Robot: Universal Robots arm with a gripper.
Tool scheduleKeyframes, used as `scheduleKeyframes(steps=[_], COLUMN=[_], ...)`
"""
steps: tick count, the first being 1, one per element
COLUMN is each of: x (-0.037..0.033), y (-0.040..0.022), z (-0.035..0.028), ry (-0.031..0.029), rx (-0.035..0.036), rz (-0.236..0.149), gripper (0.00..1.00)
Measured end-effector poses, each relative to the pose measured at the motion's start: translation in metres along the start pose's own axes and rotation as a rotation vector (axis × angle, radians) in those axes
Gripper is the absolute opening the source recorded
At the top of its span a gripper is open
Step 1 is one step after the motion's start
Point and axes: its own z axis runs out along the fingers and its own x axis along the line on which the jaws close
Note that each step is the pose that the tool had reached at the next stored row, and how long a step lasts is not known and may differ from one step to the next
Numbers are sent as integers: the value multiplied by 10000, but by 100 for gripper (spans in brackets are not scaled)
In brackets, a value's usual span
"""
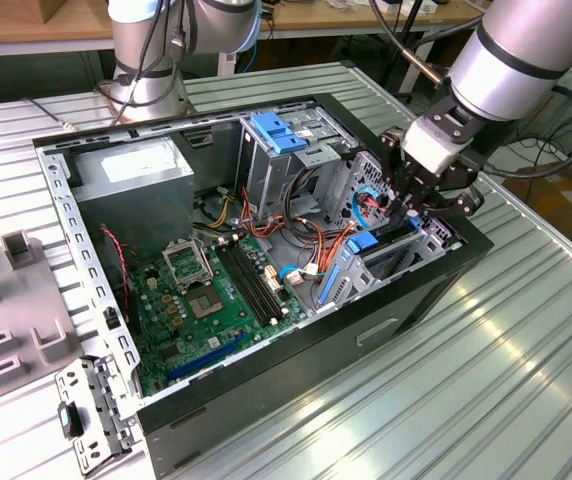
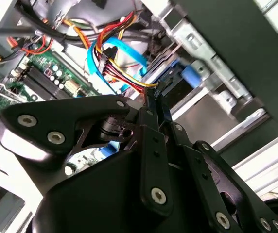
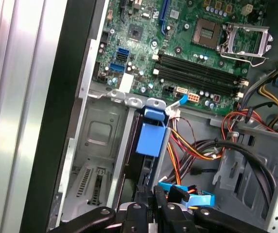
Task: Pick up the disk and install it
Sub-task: 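Insert the first disk wire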
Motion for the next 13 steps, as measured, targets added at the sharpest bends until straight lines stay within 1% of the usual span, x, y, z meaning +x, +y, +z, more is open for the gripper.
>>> scheduleKeyframes(steps=[1, 2, 3, 4, 6, 10, 13], x=[-8, -9, -10, -9, -6, -3, 0], y=[37, 48, 49, 49, 50, 50, 33], z=[4, 7, 10, 13, 17, 26, 26], ry=[-1, 3, 8, 28, 44, 98, 108], rx=[4, 8, 15, 32, 52, 124, 131], rz=[29, 75, 149, 336, 538, 1264, 1341], gripper=[17, 17, 17, 17, 17, 17, 17])
